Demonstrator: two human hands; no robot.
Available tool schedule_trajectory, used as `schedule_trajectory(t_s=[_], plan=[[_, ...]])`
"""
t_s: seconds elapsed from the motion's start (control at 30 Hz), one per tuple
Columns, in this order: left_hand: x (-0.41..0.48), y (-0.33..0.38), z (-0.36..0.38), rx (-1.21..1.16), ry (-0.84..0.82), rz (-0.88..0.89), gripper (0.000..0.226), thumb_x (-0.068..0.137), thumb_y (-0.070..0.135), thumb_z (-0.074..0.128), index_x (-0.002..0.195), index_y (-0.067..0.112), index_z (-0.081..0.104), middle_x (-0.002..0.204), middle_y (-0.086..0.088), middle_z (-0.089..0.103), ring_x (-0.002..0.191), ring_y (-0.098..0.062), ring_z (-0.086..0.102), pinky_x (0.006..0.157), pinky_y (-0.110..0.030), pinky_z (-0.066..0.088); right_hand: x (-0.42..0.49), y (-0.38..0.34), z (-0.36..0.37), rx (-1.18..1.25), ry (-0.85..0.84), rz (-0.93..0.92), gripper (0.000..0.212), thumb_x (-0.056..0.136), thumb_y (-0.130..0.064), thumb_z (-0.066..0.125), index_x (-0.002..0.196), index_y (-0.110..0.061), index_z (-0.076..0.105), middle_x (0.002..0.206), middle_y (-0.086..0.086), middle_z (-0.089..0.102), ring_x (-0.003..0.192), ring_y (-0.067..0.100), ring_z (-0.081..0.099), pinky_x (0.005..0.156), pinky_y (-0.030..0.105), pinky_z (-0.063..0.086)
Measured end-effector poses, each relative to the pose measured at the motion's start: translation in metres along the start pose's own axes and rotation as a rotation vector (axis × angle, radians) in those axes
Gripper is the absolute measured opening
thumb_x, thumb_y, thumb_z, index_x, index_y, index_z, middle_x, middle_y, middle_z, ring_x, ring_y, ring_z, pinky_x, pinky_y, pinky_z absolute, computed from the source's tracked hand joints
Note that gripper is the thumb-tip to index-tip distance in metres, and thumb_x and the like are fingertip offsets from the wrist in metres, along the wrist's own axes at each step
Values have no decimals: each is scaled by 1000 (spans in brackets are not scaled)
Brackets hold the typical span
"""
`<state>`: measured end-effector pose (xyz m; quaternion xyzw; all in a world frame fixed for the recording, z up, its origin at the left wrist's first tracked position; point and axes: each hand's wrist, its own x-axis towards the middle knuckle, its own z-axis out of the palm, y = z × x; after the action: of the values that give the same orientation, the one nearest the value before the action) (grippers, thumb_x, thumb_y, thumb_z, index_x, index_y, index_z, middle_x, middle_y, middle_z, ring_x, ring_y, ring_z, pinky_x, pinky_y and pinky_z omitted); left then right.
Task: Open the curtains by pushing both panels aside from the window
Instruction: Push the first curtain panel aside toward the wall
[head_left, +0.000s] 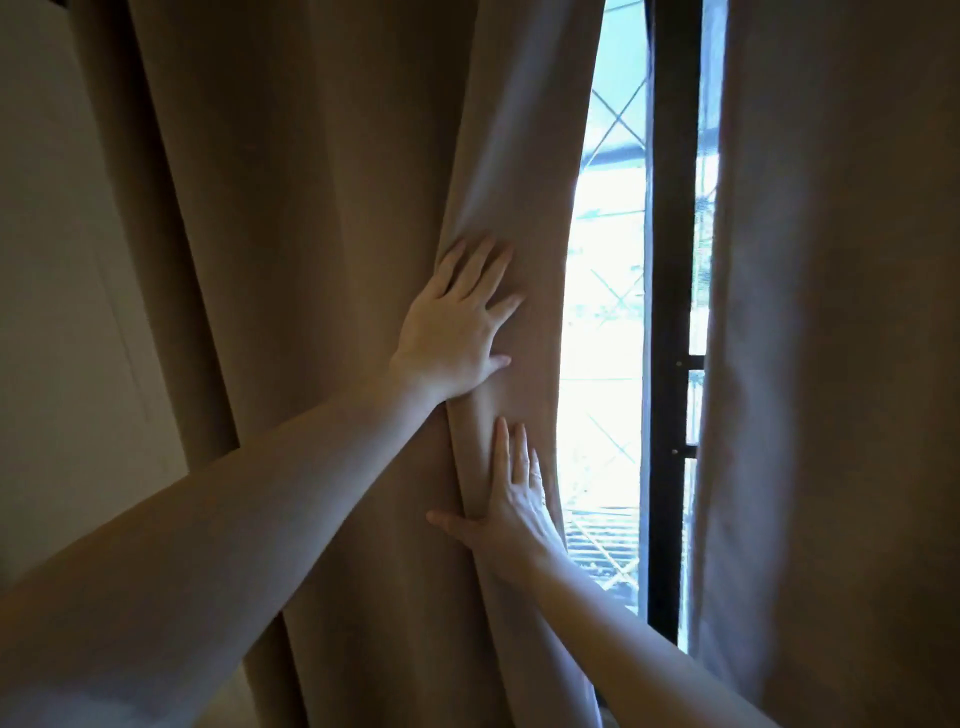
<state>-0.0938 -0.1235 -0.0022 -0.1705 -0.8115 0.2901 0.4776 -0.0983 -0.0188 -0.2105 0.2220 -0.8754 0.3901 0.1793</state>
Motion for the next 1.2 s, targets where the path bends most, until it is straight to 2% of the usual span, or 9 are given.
schedule_trajectory(t_s=[0.2, 0.33, 0.5, 0.67, 0.8, 0.9, 1.0, 1.2], plan=[[-32, -56, 29, 72, -17, 7, 83, 94, 70, 64, 164, 32, 42, 181, -14, 16, 169, -37, 10, 139, -55, 6, 38, -35, 58, -15, 29, -173, 137, 76, -87, 62, 159, -25, -28, 175, 6, -17, 157, 17, -26, 131, 49, -1], [-51, -92, 48, 92, -26, 0, 84, 94, 68, 66, 164, 30, 41, 181, -15, 16, 169, -38, 12, 139, -56, 8, 57, -61, 91, 36, 24, -180, 136, 76, -87, 61, 162, -25, -25, 176, 5, -17, 161, 21, -19, 132, 45, -1], [-77, -137, 73, 121, -39, -22, 87, 91, 67, 68, 164, 30, 40, 181, -15, 16, 169, -37, 11, 139, -56, 7, 84, -91, 137, 30, 3, -220, 138, 74, -94, 54, 164, -23, -24, 178, 5, -16, 160, 17, -25, 131, 47, 0], [-100, -174, 92, 145, -43, -43, 87, 89, 65, 71, 164, 30, 42, 181, -14, 17, 169, -37, 11, 139, -56, 8, 102, -120, 173, 87, -18, -239, 141, 72, -89, 64, 163, -26, -24, 175, 4, -18, 159, 17, -23, 132, 42, -4], [-116, -200, 104, 159, -65, -60, 86, 91, 65, 69, 164, 31, 40, 181, -14, 16, 169, -37, 9, 138, -58, 8, 113, -141, 193, 113, -46, -285, 137, 77, -80, 69, 158, -28, -28, 170, -2, -23, 150, 5, -32, 130, 36, -9], [-127, -219, 112, 169, -86, -76, 86, 90, 65, 70, 164, 31, 41, 181, -14, 15, 169, -38, 9, 138, -58, 7, 122, -153, 213, 140, -66, -265, 139, 75, -82, 69, 164, -26, -23, 177, 8, -17, 157, 14, -27, 131, 40, -6], [-139, -235, 119, 185, -94, -85, 87, 89, 64, 71, 163, 30, 42, 181, -15, 16, 169, -38, 10, 138, -58, 9, 132, -165, 240, 129, -89, -260, 141, 72, -88, 64, 164, -26, -22, 178, 8, -14, 161, 22, -22, 132, 49, 3], [-165, -270, 130, 227, -110, -107, 88, 88, 63, 74, 163, 29, 42, 180, -14, 17, 169, -38, 12, 138, -59, 11, 140, -198, 277, 87, -131, -311, 142, 72, -88, 62, 163, -22, -24, 178, 8, -14, 160, 21, -24, 131, 51, 2]])
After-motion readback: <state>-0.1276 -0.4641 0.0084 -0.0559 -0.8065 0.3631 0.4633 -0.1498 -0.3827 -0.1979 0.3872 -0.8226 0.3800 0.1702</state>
